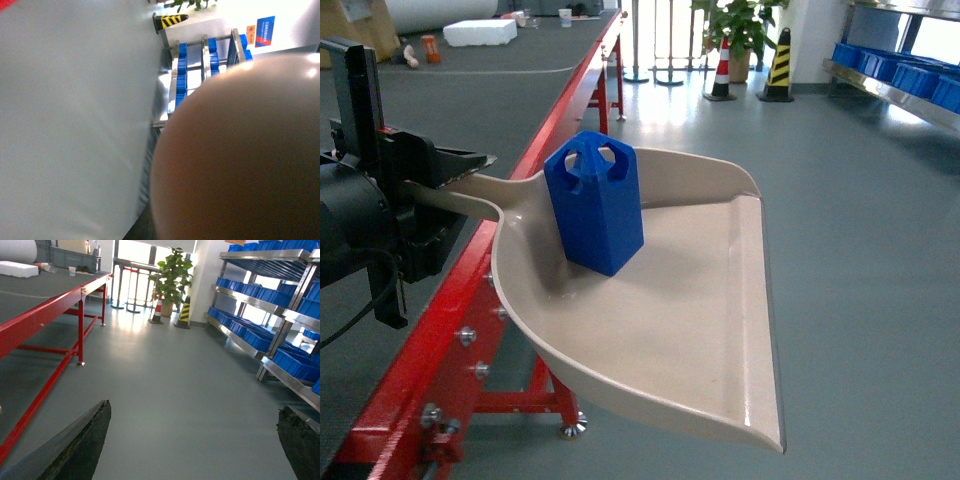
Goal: Place part in tray to right shelf
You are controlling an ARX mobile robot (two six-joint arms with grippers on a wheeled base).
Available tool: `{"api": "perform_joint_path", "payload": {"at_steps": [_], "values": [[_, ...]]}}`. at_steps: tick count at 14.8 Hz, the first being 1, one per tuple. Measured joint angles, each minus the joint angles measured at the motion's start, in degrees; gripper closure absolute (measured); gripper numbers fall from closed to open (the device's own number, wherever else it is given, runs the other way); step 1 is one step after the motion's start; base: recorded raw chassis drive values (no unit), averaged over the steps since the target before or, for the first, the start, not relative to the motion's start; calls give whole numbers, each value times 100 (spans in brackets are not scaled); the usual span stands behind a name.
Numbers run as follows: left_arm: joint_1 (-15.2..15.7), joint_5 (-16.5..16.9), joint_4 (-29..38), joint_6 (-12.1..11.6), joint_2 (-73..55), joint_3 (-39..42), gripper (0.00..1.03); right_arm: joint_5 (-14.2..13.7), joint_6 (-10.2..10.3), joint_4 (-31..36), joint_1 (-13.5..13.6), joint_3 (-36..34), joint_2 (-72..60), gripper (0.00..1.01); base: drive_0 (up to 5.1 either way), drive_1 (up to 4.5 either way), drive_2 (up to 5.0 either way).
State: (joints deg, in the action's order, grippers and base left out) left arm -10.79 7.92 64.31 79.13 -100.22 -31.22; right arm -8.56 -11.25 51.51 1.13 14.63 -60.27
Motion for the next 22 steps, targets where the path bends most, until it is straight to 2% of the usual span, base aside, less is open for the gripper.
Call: {"api": "perform_joint_path", "payload": {"at_steps": [22], "values": [[11, 0, -17, 2, 0, 0, 85, 0, 0, -24, 0, 2, -2, 3, 493, -186, -289]]}}
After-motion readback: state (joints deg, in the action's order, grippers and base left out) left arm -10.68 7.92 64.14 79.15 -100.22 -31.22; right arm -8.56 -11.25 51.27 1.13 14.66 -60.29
